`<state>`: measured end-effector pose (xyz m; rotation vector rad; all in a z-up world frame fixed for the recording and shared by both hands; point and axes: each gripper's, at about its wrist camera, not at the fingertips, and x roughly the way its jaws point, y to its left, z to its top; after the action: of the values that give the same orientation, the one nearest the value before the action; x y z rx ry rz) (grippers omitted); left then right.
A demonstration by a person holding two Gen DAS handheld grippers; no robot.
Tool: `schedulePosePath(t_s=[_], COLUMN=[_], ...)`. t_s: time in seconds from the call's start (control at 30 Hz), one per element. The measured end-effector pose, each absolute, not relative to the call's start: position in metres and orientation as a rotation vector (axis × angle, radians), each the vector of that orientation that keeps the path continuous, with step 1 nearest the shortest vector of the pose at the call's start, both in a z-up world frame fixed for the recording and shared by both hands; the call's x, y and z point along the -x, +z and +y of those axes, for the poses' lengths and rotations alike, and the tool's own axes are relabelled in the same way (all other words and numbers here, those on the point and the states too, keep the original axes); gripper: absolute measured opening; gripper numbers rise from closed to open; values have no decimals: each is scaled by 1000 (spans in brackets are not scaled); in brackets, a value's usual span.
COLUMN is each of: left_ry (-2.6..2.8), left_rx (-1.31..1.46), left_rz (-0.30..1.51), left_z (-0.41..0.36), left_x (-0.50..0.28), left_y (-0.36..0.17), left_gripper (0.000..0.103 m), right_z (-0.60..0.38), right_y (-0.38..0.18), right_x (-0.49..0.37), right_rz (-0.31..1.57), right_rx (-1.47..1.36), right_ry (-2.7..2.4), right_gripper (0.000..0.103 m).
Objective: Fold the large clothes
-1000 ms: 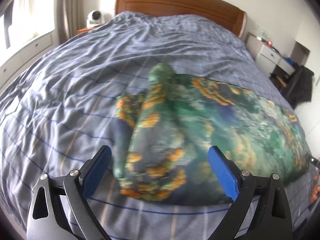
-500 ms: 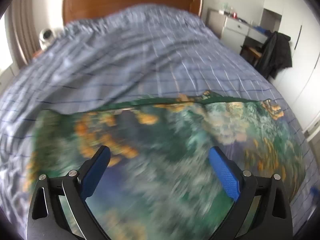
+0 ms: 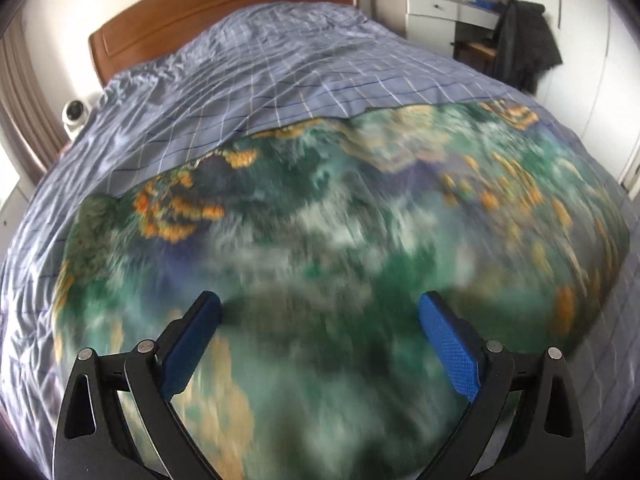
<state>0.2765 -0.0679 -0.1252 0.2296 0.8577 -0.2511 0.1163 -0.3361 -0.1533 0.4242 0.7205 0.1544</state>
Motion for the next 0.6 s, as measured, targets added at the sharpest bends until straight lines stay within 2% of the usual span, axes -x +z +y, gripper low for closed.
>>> schedulePosePath(t_s=[0.33,0.6], left_ry=[-239,-291], left_rx=[-186,-253], left_rz=[845,844], left_z=[-63,-74], left_x=[-237,-201], left_y=[-130,-129], left_gripper=[101,101], right_z=[-315,-307], right_y=[-154,-154], right_x=[-106,-96], right_rz=[750,754], right_rx=[-403,-399], right_ry=[169,161], right_gripper=[59,59])
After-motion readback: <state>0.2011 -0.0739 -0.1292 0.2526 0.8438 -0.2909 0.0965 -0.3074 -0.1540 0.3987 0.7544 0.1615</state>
